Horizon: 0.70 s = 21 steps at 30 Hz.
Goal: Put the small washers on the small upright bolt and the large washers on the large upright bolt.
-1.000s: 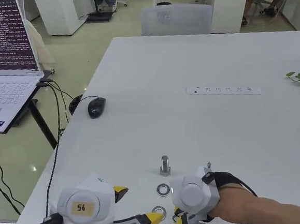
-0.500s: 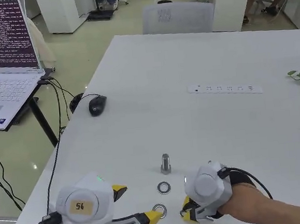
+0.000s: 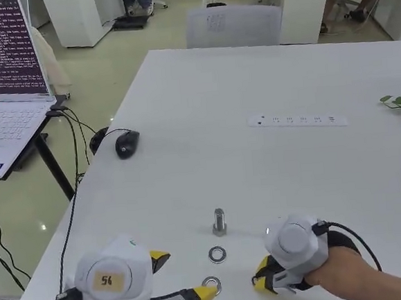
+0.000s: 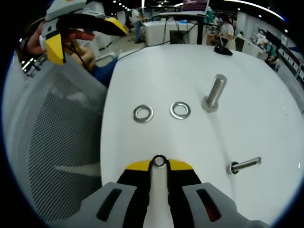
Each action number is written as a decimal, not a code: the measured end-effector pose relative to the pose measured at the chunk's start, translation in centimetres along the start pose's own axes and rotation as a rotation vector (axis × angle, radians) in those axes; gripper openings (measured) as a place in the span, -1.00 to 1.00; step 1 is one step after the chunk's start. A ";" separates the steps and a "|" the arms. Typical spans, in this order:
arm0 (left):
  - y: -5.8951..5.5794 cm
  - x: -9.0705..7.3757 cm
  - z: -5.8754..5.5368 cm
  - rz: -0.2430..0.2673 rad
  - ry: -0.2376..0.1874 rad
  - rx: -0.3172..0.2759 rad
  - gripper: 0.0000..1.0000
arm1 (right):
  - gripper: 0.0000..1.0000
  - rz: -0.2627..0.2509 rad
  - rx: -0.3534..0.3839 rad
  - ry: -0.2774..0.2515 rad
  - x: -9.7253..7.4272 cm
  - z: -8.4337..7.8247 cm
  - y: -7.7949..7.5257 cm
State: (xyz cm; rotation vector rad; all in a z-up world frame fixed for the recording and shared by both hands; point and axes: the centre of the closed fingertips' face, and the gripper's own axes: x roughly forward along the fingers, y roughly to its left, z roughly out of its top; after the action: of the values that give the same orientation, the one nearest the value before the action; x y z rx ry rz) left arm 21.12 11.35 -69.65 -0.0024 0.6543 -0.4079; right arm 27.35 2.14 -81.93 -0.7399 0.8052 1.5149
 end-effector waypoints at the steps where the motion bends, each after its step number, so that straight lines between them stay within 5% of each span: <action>1: 0.0 0.0 0.0 0.000 0.000 0.000 0.15 | -0.73 -0.002 0.006 -0.003 -0.1 -0.1 -0.1; 12: -0.1 0.5 0.5 -0.007 0.001 0.007 0.15 | -0.73 -0.056 0.062 -0.041 -1.9 -0.4 -1.8; 21: -0.2 0.8 0.6 -0.012 0.001 0.008 0.15 | -0.73 -0.136 0.084 -0.040 -4.9 -0.6 -4.8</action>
State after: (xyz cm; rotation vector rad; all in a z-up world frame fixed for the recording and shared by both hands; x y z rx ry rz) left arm 22.02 10.78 -69.62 0.0018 0.6538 -0.4223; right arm 32.57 -0.84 -78.62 -0.6869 0.7685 1.3624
